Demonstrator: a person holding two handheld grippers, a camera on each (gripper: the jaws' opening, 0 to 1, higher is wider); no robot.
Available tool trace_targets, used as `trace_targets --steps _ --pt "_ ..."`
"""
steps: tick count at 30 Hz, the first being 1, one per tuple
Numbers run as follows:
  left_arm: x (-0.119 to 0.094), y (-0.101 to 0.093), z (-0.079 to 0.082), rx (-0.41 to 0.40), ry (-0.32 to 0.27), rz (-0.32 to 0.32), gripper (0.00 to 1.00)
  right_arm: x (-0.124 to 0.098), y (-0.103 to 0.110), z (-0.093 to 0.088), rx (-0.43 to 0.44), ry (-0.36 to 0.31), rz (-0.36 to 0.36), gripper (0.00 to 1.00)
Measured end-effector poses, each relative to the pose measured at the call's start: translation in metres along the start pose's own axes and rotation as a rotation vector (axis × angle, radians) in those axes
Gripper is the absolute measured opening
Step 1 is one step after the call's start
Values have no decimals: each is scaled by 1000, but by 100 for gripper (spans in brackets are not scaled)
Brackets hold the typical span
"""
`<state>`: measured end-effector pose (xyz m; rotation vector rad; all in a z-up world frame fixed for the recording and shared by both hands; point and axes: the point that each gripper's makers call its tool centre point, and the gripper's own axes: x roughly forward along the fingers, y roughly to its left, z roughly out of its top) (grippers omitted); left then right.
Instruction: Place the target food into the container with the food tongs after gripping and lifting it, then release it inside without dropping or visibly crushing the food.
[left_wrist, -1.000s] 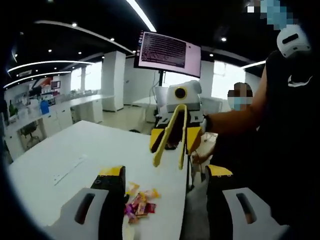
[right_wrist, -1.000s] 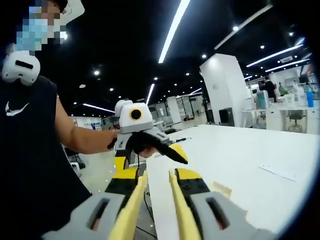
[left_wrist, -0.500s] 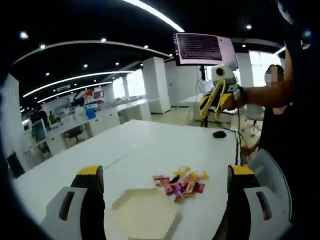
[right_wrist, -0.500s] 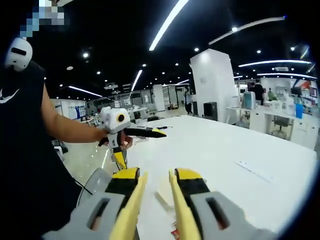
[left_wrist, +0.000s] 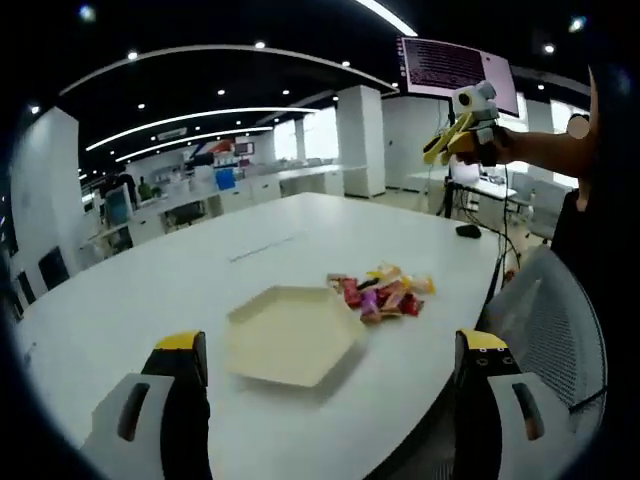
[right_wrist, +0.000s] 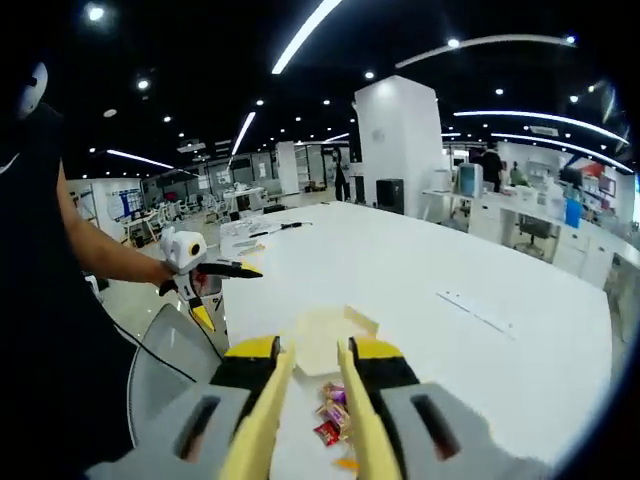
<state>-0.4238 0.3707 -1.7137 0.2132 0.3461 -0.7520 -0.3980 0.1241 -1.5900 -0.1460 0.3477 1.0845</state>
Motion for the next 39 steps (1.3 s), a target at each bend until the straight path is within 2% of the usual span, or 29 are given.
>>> trace_targets --steps 3,7,12,14,18,28,29,31,34,36,39 --pt "-1 -1 -11 -1 -4 14 100 0 -2 -6 3 16 -14 27" --pt "-1 -2 -16 -36 -32 19 100 1 -7 -15 -2 41 -36 26" --pt "1 -8 -26 0 -16 22 100 1 -11 -22 -10 60 -56 26" --pt "1 -11 -25 -24 -5 8 100 1 -13 -26 -14 73 -66 26" --pt "3 -16 -13 -10 -81 -11 100 -1 -18 -33 -9 80 -84 26" --pt "10 -27 -29 32 -25 -56 100 -4 -29 -60 14 120 -138 27" --pt "11 -27 -32 35 -14 -55 100 -4 -30 -62 18 121 -145 27" --pt "9 -21 -44 12 51 -22 100 -2 -33 -67 29 129 -161 27" --pt "8 -18 -39 15 16 -18 100 2 -34 -75 31 143 -176 27" --pt "8 -18 -41 2 24 -19 100 4 -33 -80 33 150 -179 27" --pt "7 -17 -45 28 46 -14 100 6 -35 -89 50 158 -200 27"
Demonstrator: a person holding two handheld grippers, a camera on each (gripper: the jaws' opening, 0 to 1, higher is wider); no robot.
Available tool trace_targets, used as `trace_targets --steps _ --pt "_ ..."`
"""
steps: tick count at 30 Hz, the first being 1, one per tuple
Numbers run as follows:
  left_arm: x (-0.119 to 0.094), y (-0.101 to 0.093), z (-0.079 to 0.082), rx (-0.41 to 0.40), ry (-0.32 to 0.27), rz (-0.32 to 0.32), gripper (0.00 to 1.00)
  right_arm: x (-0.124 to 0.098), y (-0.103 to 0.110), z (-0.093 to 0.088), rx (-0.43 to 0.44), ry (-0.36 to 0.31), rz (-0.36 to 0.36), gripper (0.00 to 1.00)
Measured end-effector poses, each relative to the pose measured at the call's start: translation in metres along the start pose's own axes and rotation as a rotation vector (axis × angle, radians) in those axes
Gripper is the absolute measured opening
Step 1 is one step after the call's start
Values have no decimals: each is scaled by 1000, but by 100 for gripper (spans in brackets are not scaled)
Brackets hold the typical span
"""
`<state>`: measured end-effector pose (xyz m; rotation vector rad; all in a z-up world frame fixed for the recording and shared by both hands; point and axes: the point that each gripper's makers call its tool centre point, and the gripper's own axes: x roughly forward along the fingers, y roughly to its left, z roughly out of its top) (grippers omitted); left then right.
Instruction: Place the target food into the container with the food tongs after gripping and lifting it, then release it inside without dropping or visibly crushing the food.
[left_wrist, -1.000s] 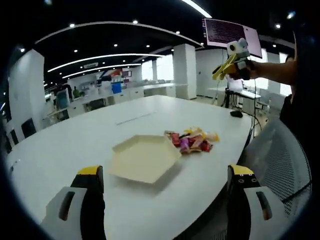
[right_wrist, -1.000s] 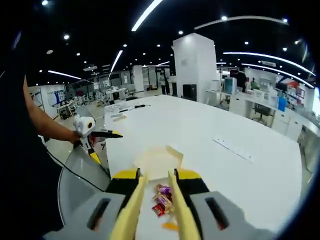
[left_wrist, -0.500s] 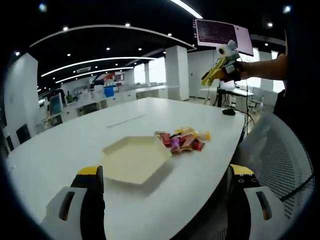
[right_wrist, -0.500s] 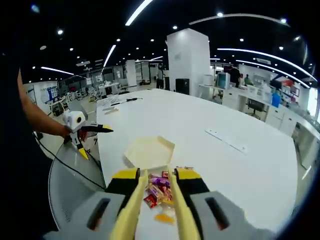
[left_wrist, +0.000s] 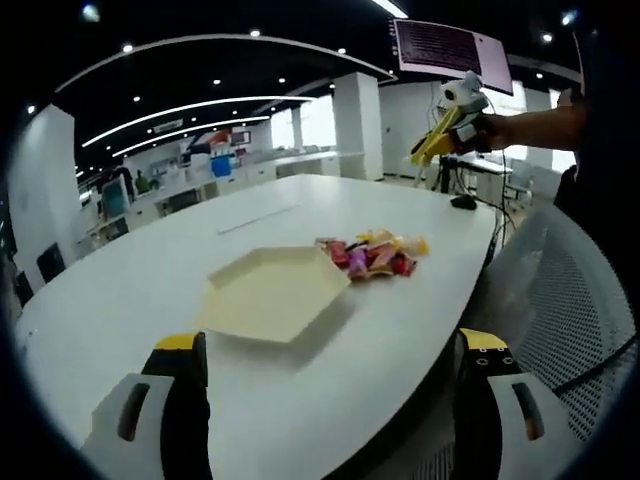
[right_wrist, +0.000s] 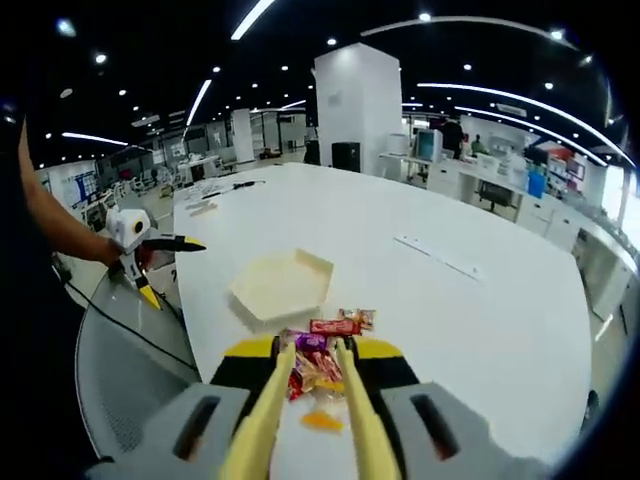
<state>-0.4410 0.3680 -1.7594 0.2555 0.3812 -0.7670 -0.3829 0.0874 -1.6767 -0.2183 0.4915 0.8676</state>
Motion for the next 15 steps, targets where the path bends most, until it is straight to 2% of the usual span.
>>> trace_targets --steps 10,15 --pt "0 -2 3 -53 -18 -22 99 5 -7 -27 45 41 -25 27" --pt "0 -3 2 -52 -15 -24 99 11 -10 -36 58 50 -35 27"
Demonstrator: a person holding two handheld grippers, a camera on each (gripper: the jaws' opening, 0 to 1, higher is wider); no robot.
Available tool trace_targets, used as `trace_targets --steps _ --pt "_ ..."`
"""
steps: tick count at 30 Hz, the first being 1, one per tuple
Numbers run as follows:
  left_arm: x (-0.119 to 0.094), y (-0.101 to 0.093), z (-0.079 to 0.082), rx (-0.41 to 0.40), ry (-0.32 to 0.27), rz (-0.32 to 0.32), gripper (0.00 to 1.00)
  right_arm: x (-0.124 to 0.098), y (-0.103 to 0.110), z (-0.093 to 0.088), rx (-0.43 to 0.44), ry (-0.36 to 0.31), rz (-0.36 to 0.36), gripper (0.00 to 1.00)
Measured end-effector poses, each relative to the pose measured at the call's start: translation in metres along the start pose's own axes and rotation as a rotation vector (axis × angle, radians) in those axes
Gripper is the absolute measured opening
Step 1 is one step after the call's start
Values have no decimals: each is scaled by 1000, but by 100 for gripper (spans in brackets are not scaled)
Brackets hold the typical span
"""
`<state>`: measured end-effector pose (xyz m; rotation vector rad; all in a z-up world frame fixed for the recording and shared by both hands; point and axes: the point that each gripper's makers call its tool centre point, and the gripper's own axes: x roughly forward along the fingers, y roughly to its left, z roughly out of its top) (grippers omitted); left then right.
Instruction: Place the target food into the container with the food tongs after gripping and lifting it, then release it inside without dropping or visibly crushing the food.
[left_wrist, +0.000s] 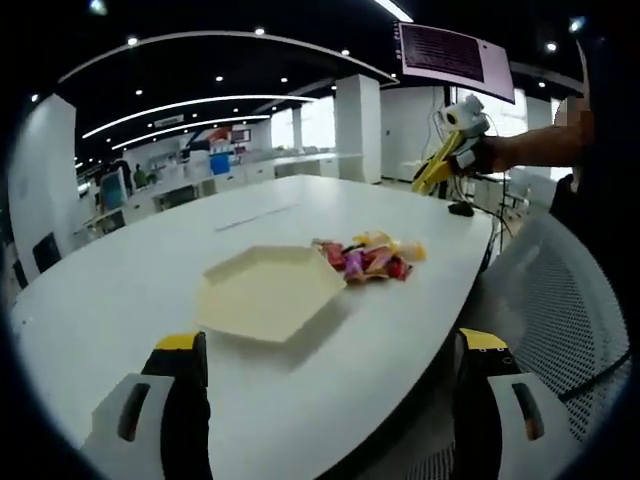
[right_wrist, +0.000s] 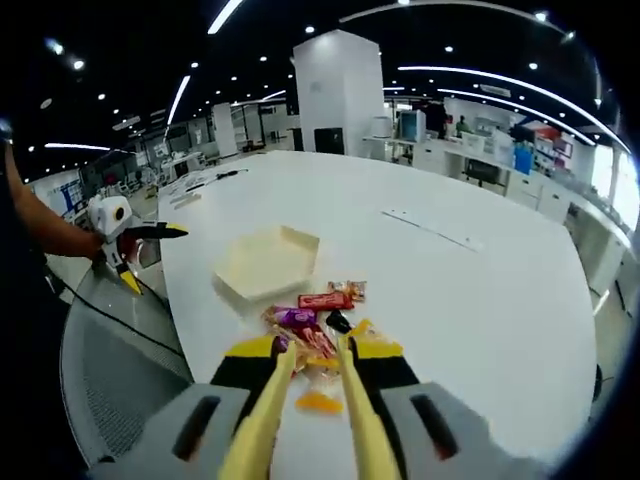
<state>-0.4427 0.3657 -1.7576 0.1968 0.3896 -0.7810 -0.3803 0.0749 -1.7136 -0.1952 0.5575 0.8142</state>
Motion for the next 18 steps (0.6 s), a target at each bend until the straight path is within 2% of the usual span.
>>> trace_targets --steps 12,18 --pt "1 -1 -3 -5 16 -4 99 30 -5 -39 54 60 -13 26" --pt "1 0 -4 -2 22 -3 98 41 -10 -52 91 89 -19 27"
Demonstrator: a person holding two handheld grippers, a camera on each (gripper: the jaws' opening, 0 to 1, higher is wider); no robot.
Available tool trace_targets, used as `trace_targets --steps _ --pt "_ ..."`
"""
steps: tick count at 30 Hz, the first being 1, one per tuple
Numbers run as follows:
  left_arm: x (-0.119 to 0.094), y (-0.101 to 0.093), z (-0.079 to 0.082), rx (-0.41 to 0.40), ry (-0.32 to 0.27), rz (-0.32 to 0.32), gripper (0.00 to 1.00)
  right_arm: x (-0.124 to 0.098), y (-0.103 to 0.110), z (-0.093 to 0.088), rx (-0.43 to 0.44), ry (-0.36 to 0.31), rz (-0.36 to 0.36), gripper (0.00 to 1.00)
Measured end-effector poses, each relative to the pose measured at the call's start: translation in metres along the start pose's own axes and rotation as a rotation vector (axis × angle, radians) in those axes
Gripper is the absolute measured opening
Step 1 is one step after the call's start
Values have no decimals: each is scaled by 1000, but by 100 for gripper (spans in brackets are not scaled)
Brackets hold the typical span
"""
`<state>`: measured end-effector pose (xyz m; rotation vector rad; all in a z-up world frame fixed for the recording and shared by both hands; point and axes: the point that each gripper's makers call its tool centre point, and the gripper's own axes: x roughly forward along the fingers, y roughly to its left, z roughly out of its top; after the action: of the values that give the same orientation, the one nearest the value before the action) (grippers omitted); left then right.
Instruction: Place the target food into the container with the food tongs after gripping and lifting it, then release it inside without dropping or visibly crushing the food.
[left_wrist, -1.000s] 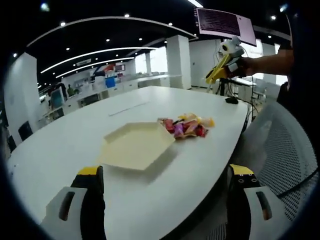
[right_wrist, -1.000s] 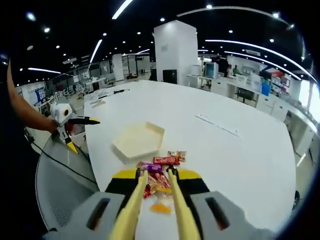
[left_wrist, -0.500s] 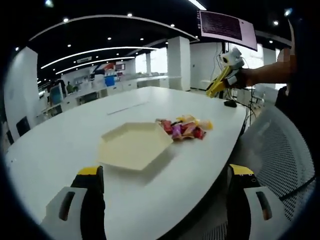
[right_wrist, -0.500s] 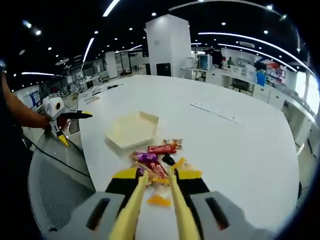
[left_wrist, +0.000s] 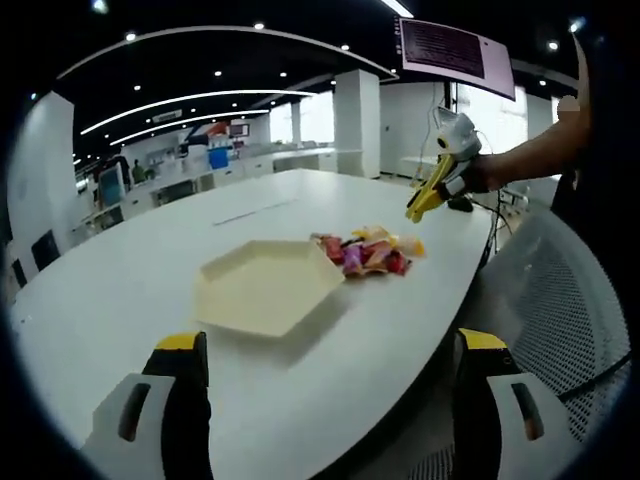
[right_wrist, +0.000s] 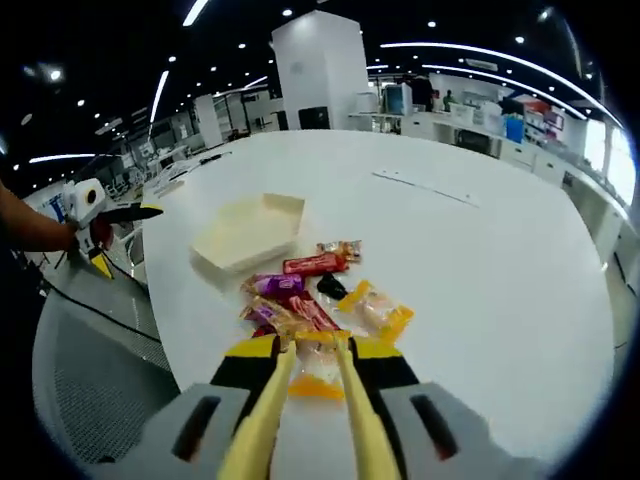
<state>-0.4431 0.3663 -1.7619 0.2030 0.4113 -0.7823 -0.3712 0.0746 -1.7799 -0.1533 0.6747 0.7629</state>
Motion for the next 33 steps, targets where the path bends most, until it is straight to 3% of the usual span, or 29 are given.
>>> trace_targets --steps 5,17,27,29,33 --pt "1 -8 -4 80 31 -17 94 11 -5 -13 31 30 -13 26" --pt "1 -5 -4 -41 21 -29 99 24 -11 -21 50 55 -23 27" --pt "2 -5 -3 -52 18 -25 99 20 -4 -17 44 82 -26 28" --pt "3 -7 -3 -44 18 -31 99 22 -7 -24 56 123 -53 28" --pt "3 -7 -3 -43 22 -31 99 25 -6 -22 118 110 -48 28"
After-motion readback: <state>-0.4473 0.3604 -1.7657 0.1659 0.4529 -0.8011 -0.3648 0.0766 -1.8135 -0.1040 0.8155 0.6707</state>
